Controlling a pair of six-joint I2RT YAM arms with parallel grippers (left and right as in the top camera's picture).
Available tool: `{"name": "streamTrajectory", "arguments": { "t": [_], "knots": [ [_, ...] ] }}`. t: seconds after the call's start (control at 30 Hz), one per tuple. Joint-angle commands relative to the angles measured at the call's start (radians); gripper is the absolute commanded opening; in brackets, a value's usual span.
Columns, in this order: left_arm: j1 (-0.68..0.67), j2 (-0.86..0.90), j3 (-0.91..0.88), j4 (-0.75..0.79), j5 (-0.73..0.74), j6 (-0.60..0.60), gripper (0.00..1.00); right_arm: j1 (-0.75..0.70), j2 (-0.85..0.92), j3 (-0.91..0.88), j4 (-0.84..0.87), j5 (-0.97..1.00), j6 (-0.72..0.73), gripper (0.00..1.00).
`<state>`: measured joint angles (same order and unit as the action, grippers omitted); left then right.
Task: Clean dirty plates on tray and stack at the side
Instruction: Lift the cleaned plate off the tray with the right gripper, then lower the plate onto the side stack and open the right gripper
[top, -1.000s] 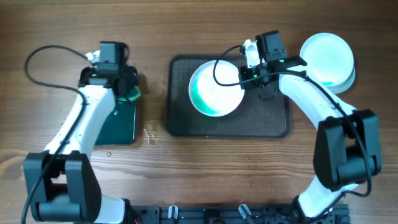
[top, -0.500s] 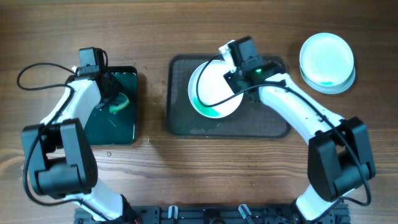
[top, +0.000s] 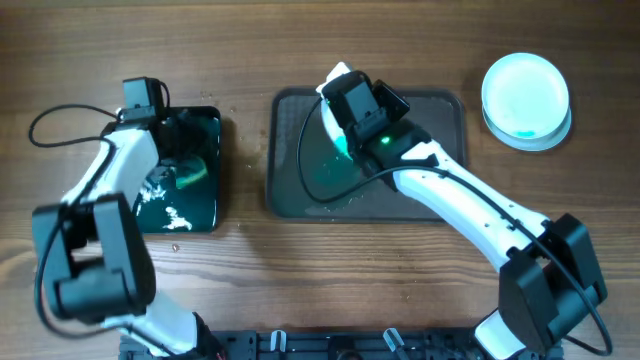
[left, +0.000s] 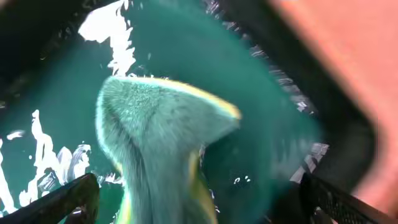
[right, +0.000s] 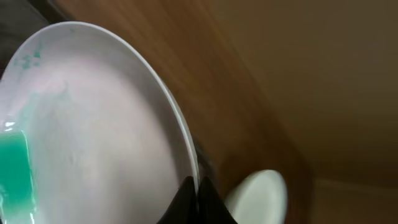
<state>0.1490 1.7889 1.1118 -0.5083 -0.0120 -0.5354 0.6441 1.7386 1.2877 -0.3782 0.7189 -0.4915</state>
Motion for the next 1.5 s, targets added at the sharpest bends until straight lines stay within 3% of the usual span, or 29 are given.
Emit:
{"name": "streamTrajectory", "arguments": {
  "t": [0.0, 0.23, 0.4, 0.6, 0.67, 0.73, 0.8, 0.87, 0.9, 1.0, 1.17, 1.23, 1.33, 1.47],
  "knots": [
    [0.005, -0.162, -0.001, -0.009, 0.023, 0.003, 1.00, 0.046, -0.029, 0.024, 0.055, 0.222, -0.205, 0.04],
    [0.005, -0.224, -0.001, -0.021, 0.023, 0.004, 1.00, 0.148, -0.029, 0.024, 0.243, 0.390, -0.604, 0.04],
    [0.005, -0.224, -0.001, -0.027, 0.023, 0.003, 1.00, 0.200, -0.029, 0.024, 0.335, 0.420, -0.740, 0.04],
    [0.005, -0.224, -0.001, -0.027, 0.023, 0.003, 1.00, 0.204, -0.028, 0.024, 0.331, 0.415, -0.701, 0.04],
    [0.005, -0.224, -0.001, -0.027, 0.023, 0.003, 1.00, 0.200, -0.028, 0.024, 0.264, 0.343, -0.571, 0.04],
    [0.005, -0.224, -0.001, -0.027, 0.023, 0.003, 1.00, 0.185, -0.028, 0.024, 0.088, 0.164, -0.426, 0.04],
    [0.005, -0.224, -0.001, -0.027, 0.023, 0.003, 1.00, 0.167, -0.028, 0.024, 0.031, 0.112, -0.362, 0.04],
    [0.005, -0.224, -0.001, -0.027, 0.023, 0.003, 1.00, 0.165, -0.034, 0.024, 0.105, 0.272, -0.406, 0.04],
    [0.005, -0.224, -0.001, -0.027, 0.023, 0.003, 1.00, 0.165, -0.041, 0.024, 0.172, 0.351, -0.497, 0.04],
    [0.005, -0.224, -0.001, -0.027, 0.023, 0.003, 1.00, 0.161, -0.058, 0.024, 0.227, 0.324, -0.582, 0.04],
    [0.005, -0.224, -0.001, -0.027, 0.023, 0.003, 1.00, 0.045, -0.060, 0.024, 0.052, -0.175, -0.202, 0.04],
    [0.005, -0.224, -0.001, -0.027, 0.023, 0.003, 1.00, -0.082, -0.064, 0.024, 0.069, -0.301, -0.030, 0.04],
    [0.005, -0.224, -0.001, -0.027, 0.023, 0.003, 1.00, -0.231, -0.092, 0.024, 0.089, -0.407, 0.116, 0.04],
    [0.005, -0.224, -0.001, -0.027, 0.023, 0.003, 1.00, -0.568, -0.107, 0.024, 0.061, -0.904, 0.414, 0.04]
  ]
}}
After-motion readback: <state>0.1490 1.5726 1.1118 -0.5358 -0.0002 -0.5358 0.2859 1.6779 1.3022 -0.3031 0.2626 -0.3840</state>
